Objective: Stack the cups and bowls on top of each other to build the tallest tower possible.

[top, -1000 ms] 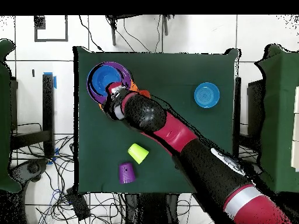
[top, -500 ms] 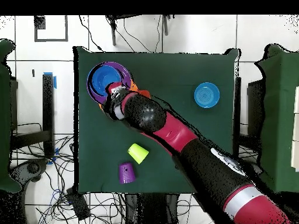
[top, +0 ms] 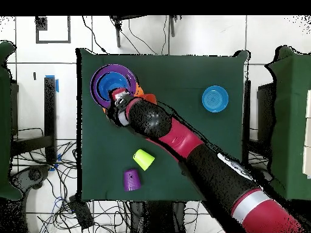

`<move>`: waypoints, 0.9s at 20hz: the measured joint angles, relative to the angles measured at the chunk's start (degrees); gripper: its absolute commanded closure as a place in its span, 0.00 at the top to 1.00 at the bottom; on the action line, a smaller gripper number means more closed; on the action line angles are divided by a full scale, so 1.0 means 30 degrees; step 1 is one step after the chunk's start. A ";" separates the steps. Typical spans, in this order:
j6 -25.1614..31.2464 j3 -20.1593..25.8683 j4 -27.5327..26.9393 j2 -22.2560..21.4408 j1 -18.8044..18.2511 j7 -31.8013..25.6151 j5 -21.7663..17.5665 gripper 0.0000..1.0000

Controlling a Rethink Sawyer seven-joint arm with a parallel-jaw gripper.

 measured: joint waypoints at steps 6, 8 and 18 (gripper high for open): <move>0.0000 0.0000 -0.0003 0.0361 0.0000 0.0000 -0.0118 1.00; 0.0000 0.0000 -0.0006 0.0406 0.0000 0.0000 -0.0114 1.00; 0.0000 0.0256 0.0047 -0.0051 -0.0420 0.0000 -0.0118 1.00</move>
